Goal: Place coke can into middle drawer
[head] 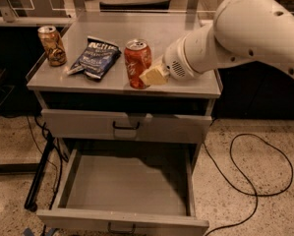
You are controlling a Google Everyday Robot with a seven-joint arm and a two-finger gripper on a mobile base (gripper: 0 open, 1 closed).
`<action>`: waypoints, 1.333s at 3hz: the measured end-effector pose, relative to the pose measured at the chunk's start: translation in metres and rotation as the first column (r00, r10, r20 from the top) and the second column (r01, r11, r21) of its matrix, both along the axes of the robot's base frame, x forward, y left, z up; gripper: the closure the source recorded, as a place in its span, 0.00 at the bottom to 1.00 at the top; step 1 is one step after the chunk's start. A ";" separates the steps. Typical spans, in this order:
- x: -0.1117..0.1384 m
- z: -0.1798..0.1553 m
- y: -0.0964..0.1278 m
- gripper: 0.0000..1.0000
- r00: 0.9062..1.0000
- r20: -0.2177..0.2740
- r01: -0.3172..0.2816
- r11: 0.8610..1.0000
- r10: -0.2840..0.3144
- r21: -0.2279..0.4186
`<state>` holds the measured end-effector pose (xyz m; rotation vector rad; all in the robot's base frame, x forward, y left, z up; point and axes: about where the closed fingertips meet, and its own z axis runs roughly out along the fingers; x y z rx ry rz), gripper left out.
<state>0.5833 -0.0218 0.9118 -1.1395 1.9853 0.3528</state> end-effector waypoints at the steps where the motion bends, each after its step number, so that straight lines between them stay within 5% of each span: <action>1: -0.021 -0.006 -0.009 1.00 1.000 -0.021 0.014 1.000 -0.014 -0.021; 3: -0.085 -0.045 -0.026 1.00 0.989 -0.141 0.051 0.998 -0.055 -0.035; 4: -0.087 -0.049 -0.025 1.00 0.987 -0.149 0.049 0.998 -0.054 -0.036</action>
Offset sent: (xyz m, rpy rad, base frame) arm -0.0896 -0.0383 -0.0428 -0.0429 0.1468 -0.0652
